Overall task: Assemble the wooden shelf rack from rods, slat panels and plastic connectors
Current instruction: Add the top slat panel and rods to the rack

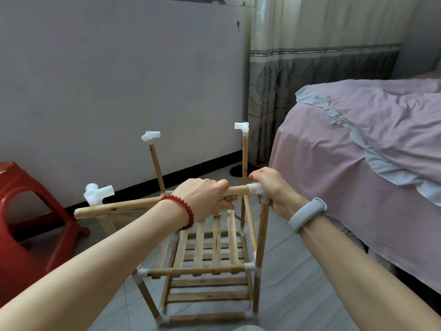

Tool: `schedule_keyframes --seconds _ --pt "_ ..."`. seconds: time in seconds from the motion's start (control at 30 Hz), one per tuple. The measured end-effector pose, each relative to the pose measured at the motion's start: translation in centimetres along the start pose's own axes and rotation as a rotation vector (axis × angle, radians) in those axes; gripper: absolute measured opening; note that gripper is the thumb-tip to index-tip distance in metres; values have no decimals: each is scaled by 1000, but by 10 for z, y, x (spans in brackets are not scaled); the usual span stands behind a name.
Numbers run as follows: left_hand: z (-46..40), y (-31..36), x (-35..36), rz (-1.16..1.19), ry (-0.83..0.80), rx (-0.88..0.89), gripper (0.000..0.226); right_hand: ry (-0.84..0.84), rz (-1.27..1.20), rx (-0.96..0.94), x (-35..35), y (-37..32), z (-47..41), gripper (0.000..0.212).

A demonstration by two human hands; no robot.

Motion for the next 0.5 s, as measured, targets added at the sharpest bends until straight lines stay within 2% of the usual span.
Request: schedule_keyframes --seconds 0.23,0.33,0.5 --pt "-8 1 3 33 37 28 39 15 57 -43 -3 1 0 18" --pt "-5 0 2 -24 90 34 41 18 116 -123 -3 -4 0 20" --pt "18 -16 -12 19 166 -10 54 133 428 -341 -8 -20 7 25"
Point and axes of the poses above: each hand's wrist, its own z-axis away from the middle knuckle, its own x-axis out of the palm, y = z × x, the point moved 7 cm from there along -z, towards the middle knuckle, and after that the axes turned 10 degrees about y, right-handed, at the moved point
